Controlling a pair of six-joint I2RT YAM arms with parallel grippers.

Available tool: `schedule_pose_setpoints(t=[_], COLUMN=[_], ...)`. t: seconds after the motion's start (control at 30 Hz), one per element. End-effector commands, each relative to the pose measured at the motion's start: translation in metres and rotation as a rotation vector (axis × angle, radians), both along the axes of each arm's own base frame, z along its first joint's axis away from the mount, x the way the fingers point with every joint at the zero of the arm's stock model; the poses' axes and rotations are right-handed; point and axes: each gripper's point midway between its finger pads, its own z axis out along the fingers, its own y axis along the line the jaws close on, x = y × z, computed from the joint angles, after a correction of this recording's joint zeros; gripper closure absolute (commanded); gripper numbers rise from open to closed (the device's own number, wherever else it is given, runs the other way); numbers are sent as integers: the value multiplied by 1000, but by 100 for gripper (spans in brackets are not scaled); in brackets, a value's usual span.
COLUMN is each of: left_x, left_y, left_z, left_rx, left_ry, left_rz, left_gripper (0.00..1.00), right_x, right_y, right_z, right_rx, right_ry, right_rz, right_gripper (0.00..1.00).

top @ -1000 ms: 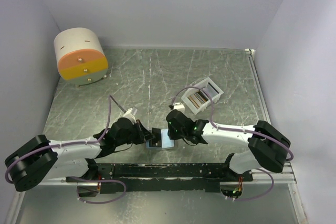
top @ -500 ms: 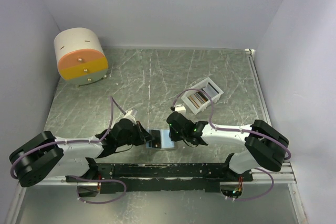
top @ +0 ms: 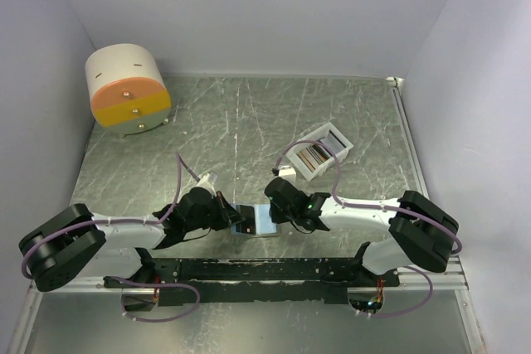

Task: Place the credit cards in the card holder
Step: Insert the credit card into the card holder.

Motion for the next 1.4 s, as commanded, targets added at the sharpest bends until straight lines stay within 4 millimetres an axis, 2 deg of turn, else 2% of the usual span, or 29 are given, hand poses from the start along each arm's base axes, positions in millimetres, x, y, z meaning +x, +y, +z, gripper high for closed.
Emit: schedule_pose_setpoints(t=[0.0,0.13,0.27,0.5,0.87,1.1,1.37], left_x=[-1,2,4,3,2,2,9], left_y=[-3,-4,-6,-8,-11,-17,-13], left_z=[10,22,24,11,11,25,29], left_rx=[-5,-9,-24,-6,-12,-43,14], left_ry=[8,-18,-25,12,24,20,-6], left_rz=[-12,-8,-5,-8,-19,-30,-15], left_gripper=[93,93,93,93,93,93,93], right_x=[-2,-2,-2,-3,-5,-5,-7], right_y=[-13,-11,-10,-9,-10,-11,-10], right_z=[-4,0,-2,-2,-5,-5,-8], right_rx=[-39,-30,-39,-31,-35,-30,-24], right_ry=[-3,-5,0,1,4,1,13], right_rz=[-22,-19,-15,-13,-11,-15,-13], right_gripper=[86,86,86,86,86,86,86])
